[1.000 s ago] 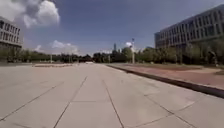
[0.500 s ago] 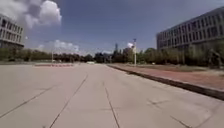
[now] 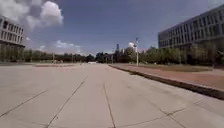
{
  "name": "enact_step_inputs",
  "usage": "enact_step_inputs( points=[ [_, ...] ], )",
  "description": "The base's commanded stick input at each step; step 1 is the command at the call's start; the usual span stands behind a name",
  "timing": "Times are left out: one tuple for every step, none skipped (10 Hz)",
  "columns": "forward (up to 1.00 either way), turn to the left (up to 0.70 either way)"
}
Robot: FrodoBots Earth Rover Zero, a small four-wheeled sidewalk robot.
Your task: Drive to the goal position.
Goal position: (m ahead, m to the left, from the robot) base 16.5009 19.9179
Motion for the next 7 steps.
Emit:
enact_step_inputs(
  points=[
    [0.7, 0.01],
    [0.7, 0.02],
    [0.7, 0.02],
    [0.7, 0.02],
    [0.7, 0.02],
    [0.7, 0.02],
    [0.7, 0.02]
  ],
)
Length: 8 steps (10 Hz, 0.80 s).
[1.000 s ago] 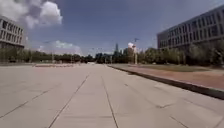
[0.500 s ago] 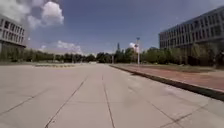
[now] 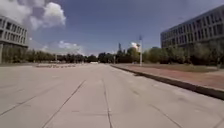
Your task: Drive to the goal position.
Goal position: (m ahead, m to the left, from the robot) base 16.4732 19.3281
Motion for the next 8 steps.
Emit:
enact_step_inputs(
  points=[
    [0.7, 0.02],
    [0.7, 0.02],
    [0.7, 0.02],
    [0.7, 0.01],
    [0.7, 0.0],
    [0.7, 0.0],
    [0.7, 0.0],
    [0.7, 0.0]
  ],
)
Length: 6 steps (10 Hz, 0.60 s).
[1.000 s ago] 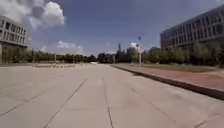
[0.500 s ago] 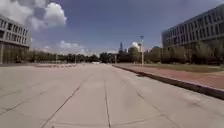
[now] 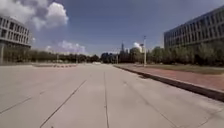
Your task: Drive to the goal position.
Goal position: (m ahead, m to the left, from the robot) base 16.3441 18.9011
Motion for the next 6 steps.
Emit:
enact_step_inputs(
  points=[
    [0.7, 0.0],
    [0.7, 0.0],
    [0.7, 0.0],
    [0.7, 0.0],
    [0.7, 0.0],
    [0.7, 0.0]
  ],
)
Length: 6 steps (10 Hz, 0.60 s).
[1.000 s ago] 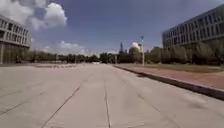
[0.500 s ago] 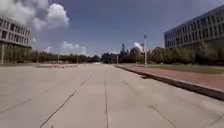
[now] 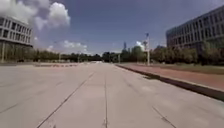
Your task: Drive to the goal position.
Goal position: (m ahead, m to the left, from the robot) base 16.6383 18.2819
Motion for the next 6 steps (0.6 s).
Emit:
enact_step_inputs(
  points=[
    [0.7, 0.0],
    [0.7, 0.0],
    [0.7, 0.01],
    [0.7, 0.02],
    [0.7, 0.02],
    [0.7, 0.02]
  ],
)
